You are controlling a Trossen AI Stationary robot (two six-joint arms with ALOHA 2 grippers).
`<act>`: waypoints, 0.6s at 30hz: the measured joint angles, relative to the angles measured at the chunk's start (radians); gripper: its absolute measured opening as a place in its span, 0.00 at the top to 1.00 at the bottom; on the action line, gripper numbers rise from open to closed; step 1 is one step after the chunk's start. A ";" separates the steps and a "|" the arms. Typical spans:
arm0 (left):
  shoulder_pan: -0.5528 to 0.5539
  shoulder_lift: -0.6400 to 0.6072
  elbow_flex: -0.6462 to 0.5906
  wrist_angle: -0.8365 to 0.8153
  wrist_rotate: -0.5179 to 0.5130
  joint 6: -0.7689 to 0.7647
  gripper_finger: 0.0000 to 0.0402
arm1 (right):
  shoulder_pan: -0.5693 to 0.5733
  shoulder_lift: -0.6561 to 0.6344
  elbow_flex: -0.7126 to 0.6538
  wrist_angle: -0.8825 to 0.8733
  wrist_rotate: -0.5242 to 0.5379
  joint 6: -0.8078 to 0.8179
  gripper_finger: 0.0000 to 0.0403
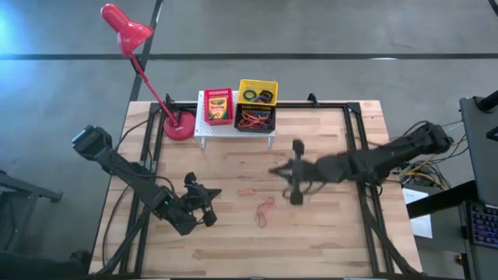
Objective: Pick & Place Office Desk Supplies
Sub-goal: Put the red rubber band into the black bin on the shelf
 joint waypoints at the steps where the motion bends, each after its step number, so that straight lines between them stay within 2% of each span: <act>1: 0.000 0.000 0.000 0.000 0.000 0.000 0.98 | -0.023 -0.001 0.033 -0.019 0.002 -0.025 0.98; 9: 0.000 0.000 -0.001 0.004 0.000 0.000 0.98 | -0.247 0.056 0.287 -0.213 0.001 -0.125 0.98; 18: 0.000 0.000 -0.001 0.004 -0.001 0.000 0.98 | -0.460 0.211 0.363 -0.257 -0.009 -0.173 0.98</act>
